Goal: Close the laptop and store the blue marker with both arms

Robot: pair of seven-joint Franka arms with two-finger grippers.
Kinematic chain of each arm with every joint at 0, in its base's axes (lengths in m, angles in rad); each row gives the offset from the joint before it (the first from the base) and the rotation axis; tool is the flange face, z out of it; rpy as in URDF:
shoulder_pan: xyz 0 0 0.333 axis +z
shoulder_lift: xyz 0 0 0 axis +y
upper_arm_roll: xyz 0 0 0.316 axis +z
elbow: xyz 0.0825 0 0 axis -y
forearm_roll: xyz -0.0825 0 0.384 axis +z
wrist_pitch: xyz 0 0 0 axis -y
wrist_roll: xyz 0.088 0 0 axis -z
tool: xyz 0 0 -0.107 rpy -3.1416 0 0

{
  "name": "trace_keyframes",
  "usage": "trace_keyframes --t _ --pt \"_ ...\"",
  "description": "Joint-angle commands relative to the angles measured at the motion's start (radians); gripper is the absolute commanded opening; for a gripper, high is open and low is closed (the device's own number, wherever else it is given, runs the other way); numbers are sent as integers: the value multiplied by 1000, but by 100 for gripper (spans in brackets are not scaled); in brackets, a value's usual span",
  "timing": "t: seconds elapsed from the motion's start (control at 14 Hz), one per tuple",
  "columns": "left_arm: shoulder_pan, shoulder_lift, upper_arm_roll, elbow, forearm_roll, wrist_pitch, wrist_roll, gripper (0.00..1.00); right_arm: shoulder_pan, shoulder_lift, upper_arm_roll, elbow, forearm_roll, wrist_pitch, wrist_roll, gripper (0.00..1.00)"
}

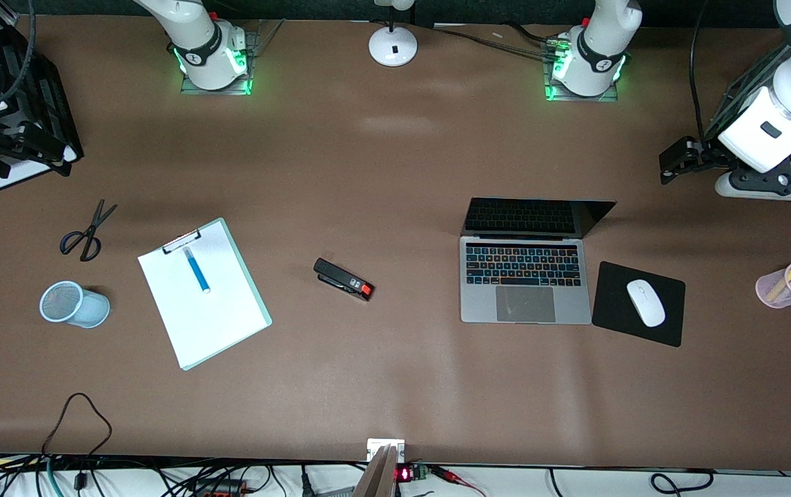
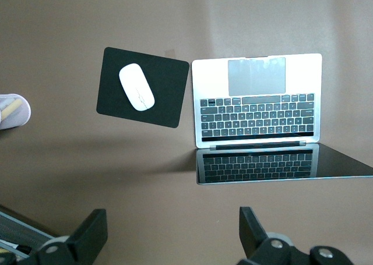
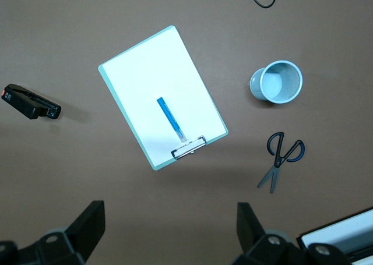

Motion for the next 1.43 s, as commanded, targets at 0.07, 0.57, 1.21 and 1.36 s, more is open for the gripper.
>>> trace_keyframes --t 0.07,0.57,1.21,1.36 --pt "5 14 -5 32 -1 -15 18 100 -12 6 9 17 1 -16 -2 100" --pt "5 14 -5 32 -3 -14 16 100 -18 29 6 17 7 -16 4 100" --pt "3 52 -5 36 -13 -14 10 100 -7 144 15 9 15 -4 -62 100" --pt "5 65 -5 46 -13 -18 5 100 11 182 15 9 15 16 -79 100"
